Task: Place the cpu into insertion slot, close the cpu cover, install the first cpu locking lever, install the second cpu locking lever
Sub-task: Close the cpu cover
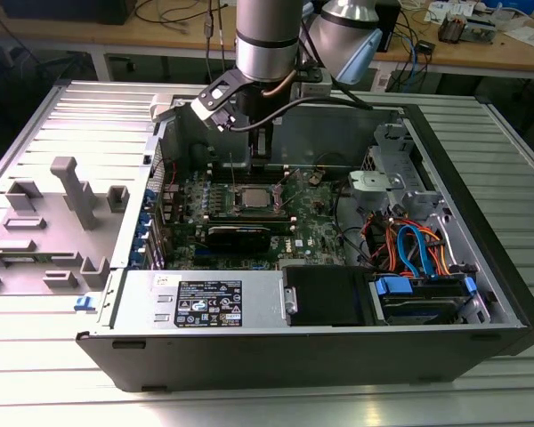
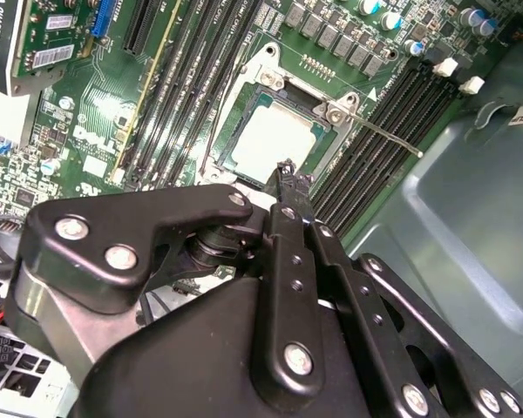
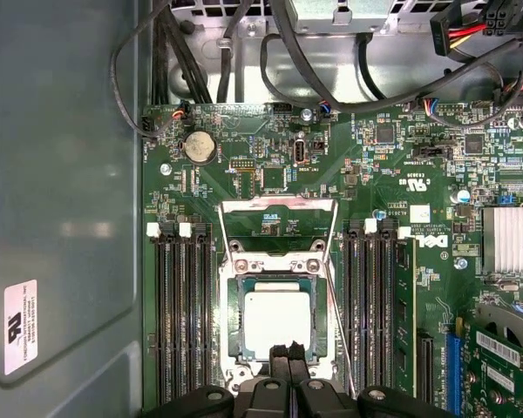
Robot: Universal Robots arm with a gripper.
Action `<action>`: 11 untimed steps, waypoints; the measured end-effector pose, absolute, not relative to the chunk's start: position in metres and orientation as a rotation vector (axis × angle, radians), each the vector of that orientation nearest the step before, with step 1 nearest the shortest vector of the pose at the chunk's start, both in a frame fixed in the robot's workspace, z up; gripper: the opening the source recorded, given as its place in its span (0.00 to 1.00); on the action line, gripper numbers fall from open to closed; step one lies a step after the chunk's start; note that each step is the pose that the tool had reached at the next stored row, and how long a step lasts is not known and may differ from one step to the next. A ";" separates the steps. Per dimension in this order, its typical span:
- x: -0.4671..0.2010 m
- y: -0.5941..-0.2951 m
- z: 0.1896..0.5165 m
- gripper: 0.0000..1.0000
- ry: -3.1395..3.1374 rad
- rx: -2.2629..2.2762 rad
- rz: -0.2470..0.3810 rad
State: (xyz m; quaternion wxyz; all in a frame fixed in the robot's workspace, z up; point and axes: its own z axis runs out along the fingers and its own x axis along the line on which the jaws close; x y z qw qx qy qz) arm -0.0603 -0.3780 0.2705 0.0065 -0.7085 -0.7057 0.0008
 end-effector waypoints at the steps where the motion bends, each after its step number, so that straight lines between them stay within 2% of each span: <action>1: -0.060 -0.378 0.271 0.11 -2.208 -2.217 0.003; 11: -0.060 -0.378 0.271 0.11 -2.208 -2.217 0.003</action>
